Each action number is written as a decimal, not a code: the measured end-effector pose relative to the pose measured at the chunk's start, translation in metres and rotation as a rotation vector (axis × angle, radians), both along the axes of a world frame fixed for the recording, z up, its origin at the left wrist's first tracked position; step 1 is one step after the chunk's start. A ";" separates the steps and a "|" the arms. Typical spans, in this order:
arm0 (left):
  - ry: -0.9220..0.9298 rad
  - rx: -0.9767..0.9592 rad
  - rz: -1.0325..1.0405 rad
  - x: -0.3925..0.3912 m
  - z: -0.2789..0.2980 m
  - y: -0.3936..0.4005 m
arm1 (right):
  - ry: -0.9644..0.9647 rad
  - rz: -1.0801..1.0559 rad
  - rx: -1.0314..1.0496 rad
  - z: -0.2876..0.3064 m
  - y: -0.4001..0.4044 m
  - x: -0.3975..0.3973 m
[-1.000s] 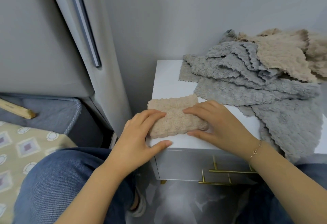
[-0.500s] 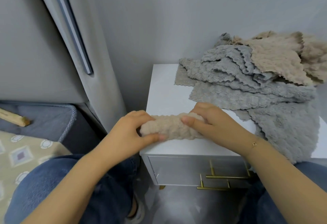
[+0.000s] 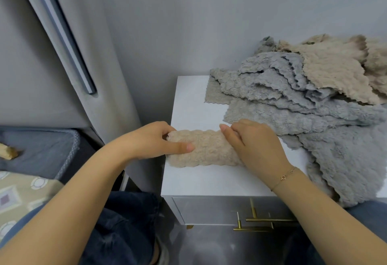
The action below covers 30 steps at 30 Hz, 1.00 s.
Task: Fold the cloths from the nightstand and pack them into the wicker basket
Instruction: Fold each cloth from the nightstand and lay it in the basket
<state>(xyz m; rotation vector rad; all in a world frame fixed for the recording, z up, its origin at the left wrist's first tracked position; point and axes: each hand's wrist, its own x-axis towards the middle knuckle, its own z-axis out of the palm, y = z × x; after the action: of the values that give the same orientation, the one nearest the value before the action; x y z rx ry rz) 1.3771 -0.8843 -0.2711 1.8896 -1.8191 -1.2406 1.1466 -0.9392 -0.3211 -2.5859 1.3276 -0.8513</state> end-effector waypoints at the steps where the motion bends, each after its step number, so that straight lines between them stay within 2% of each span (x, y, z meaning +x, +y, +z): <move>1: 0.000 0.016 -0.028 0.000 0.001 0.000 | -0.004 0.003 -0.010 -0.001 -0.001 0.000; 7: -0.133 0.020 -0.025 -0.009 0.003 0.006 | -0.018 -0.019 0.058 -0.001 -0.001 -0.004; 11: -0.055 0.060 0.045 -0.013 0.003 0.011 | -0.048 -0.081 0.160 0.007 0.003 -0.007; 13: 0.070 0.112 0.060 -0.017 0.004 0.012 | -0.139 -0.112 0.222 0.011 0.004 -0.009; 15: 0.153 0.122 0.097 -0.021 0.005 0.013 | -0.313 -0.135 0.274 0.015 0.003 -0.014; 17: 0.194 0.068 0.132 -0.022 0.006 0.013 | -0.484 -0.132 0.330 0.023 0.003 -0.019; 19: 0.216 -0.006 0.120 -0.024 0.009 0.011 | -0.566 -0.073 0.373 0.033 0.005 -0.025; 22: 0.204 -0.086 0.061 -0.028 0.015 0.011 | -0.510 0.081 0.472 0.049 0.008 -0.035; 27: 0.237 -0.120 -0.059 -0.042 0.018 0.011 | -0.221 0.240 0.857 0.056 0.010 -0.051; 30: 0.305 -0.145 -0.085 -0.045 0.020 0.007 | -0.122 0.297 0.980 0.055 0.013 -0.057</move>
<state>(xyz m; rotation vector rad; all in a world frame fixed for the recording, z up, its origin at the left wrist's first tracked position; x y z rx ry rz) 1.3323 -0.8769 -0.2515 1.4696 -1.7859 -1.3032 1.0892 -0.9260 -0.2664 -1.8298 0.9325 -0.1940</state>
